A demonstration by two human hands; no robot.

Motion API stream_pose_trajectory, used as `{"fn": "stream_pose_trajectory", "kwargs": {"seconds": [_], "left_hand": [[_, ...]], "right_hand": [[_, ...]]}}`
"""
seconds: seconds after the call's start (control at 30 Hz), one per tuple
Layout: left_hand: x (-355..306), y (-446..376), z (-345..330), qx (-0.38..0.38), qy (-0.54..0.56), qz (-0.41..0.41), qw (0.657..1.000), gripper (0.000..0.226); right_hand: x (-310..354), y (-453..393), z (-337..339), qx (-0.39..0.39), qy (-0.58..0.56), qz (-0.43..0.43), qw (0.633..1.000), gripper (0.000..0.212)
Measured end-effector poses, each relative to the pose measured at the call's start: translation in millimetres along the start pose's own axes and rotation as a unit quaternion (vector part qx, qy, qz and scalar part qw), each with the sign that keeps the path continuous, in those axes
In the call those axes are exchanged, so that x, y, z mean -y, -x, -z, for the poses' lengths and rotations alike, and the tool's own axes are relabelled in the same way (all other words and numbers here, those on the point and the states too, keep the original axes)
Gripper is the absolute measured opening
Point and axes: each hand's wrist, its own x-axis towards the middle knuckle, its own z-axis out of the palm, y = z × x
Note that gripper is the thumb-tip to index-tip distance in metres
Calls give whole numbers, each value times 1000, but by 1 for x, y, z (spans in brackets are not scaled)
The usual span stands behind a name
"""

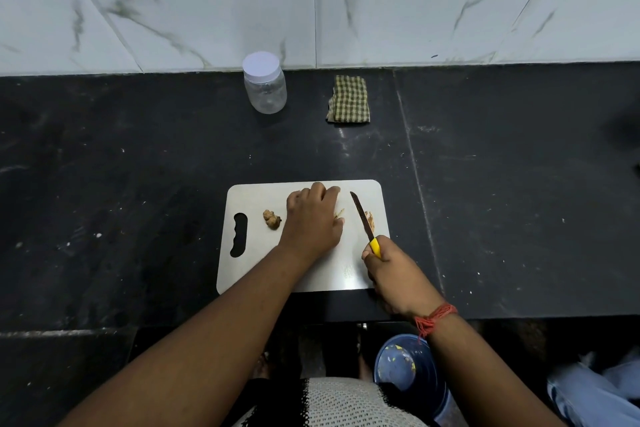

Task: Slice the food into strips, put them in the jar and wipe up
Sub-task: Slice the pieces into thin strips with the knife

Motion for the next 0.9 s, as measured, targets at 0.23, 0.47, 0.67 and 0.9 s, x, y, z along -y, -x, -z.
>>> {"fn": "stream_pose_trajectory", "kwargs": {"seconds": [0.23, 0.47, 0.67, 0.9], "left_hand": [[-3, -1, -1, 15, -18, 16, 1000, 50], [-15, 0, 4, 2, -16, 64, 998, 55], [20, 10, 9, -122, 16, 53, 991, 29], [62, 36, 12, -110, 11, 10, 994, 21]], "right_hand": [[0, -2, -2, 5, -3, 5, 1000, 16], [3, 1, 0, 6, 4, 8, 1000, 17], [5, 4, 3, 6, 8, 7, 1000, 16], [13, 3, -8, 27, 14, 2, 1000, 17]]}}
